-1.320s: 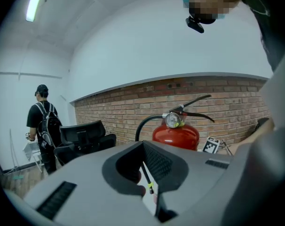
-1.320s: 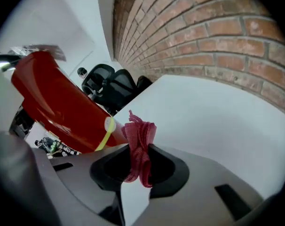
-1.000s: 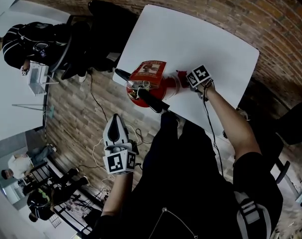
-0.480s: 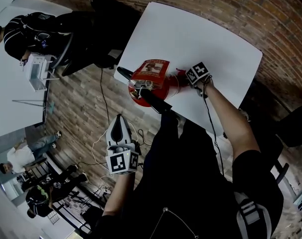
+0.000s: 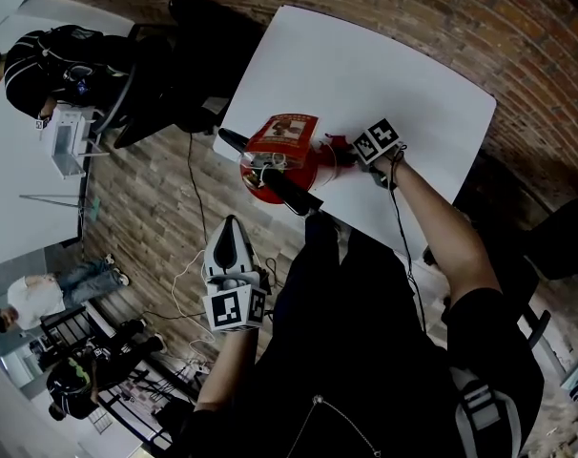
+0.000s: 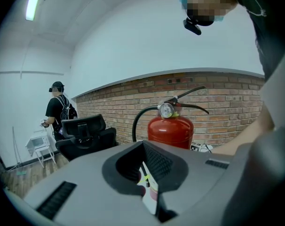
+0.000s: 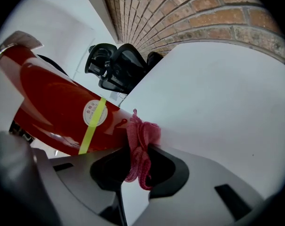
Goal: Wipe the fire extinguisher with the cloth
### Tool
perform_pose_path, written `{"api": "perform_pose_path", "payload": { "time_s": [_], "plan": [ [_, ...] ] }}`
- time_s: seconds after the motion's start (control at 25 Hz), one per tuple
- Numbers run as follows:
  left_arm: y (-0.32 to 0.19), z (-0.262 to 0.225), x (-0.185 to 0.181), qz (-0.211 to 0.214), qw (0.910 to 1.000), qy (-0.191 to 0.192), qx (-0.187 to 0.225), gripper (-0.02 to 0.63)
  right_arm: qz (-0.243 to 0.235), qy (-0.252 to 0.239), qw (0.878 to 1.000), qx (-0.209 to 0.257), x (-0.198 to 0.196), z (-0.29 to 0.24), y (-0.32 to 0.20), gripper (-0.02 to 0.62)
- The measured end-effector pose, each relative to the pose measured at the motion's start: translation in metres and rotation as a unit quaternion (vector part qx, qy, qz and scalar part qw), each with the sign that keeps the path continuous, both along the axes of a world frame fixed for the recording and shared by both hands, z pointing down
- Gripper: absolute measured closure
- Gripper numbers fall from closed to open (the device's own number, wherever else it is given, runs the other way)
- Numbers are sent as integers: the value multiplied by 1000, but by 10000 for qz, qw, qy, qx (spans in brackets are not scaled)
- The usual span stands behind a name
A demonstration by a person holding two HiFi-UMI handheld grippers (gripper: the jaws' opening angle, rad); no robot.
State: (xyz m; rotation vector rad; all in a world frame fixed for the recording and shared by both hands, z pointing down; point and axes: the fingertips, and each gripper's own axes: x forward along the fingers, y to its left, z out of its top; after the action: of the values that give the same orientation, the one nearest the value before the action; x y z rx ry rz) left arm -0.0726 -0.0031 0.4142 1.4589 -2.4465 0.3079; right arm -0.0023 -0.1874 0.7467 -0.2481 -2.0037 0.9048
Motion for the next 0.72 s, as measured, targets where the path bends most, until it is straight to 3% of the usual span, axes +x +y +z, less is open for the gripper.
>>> {"api": "perform_pose_path", "payload": {
  "time_s": [0.32,0.72],
  "plan": [
    [-7,-6,2,64,9999,-42,92,575,65,-368,9991,-220,3,-37,0,489],
    [-12,-13,8,190,9997,-29,126,577,33,-702,9974,-141,6,-75,1,491]
  ]
}}
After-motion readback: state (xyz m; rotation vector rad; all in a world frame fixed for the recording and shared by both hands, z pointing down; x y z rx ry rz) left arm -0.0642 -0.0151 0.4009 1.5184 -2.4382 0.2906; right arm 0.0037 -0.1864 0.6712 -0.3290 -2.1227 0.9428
